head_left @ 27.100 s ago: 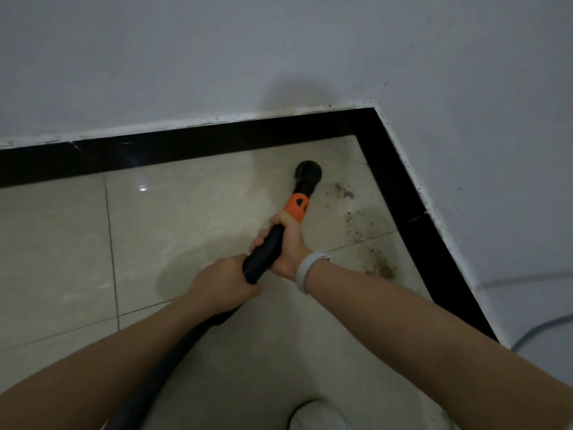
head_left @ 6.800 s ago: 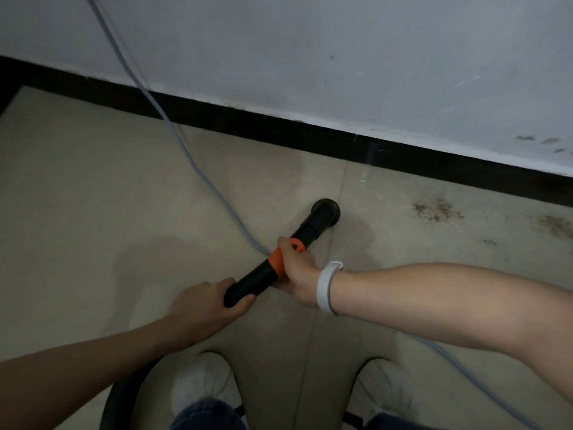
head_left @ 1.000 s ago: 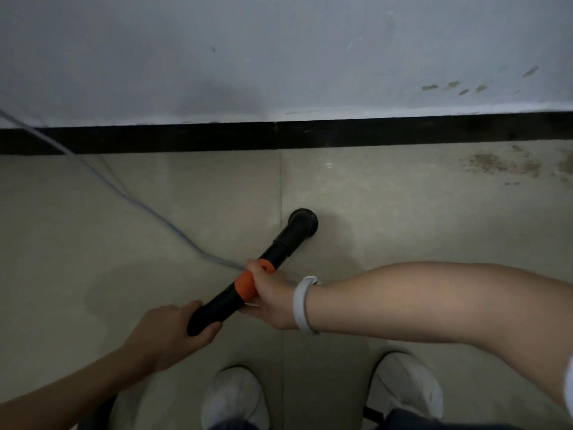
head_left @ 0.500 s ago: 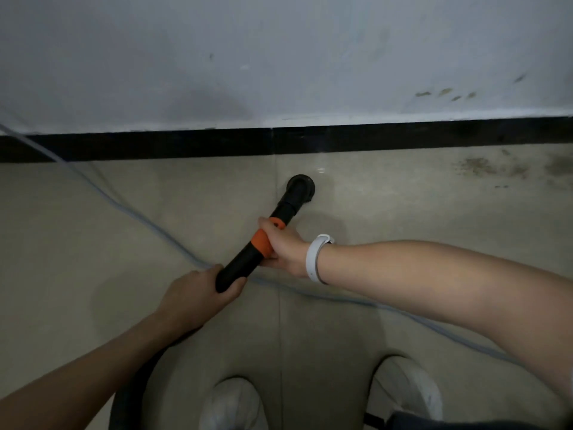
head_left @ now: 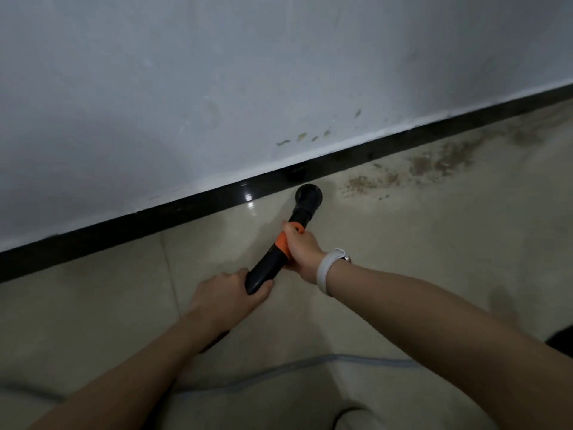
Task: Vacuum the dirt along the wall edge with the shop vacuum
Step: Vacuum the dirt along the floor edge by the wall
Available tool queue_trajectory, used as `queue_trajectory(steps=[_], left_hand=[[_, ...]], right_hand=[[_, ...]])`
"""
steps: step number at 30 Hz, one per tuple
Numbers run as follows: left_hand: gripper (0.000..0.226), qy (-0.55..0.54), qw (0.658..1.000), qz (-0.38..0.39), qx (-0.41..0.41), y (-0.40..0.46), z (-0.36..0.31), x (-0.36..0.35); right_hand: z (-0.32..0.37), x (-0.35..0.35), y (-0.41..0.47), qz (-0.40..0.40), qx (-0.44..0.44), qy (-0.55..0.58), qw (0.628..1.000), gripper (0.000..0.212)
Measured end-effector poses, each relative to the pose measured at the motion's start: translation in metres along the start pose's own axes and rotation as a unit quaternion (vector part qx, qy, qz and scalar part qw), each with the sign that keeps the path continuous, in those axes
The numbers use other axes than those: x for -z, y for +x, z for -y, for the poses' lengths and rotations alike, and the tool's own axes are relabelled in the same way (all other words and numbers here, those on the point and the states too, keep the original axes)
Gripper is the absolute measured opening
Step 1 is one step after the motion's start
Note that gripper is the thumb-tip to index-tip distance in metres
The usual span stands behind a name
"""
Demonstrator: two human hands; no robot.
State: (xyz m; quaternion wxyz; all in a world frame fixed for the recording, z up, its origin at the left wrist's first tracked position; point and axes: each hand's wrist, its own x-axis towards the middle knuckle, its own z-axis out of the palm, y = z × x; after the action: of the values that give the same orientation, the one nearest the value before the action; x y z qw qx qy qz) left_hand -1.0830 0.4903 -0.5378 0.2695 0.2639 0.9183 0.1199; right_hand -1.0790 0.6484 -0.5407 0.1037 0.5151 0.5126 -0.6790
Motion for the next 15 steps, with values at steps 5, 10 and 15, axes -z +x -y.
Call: queue_trajectory(steps=[5,10,15], left_hand=[[0.038,0.036,0.999,0.039,0.002,0.017,-0.035,-0.005],[0.037,0.061,0.995,0.065,0.05,0.008,-0.036,0.028],[0.042,0.07,0.983,0.123,0.118,-0.043,-0.057,0.085]], right_hand=[[0.013,0.037,0.015,0.038,-0.034,0.024,0.998,0.039],[0.028,0.042,-0.015,0.089,-0.104,0.079,0.987,0.043],[0.058,0.073,-0.1,0.084,-0.132,0.037,0.987,0.024]])
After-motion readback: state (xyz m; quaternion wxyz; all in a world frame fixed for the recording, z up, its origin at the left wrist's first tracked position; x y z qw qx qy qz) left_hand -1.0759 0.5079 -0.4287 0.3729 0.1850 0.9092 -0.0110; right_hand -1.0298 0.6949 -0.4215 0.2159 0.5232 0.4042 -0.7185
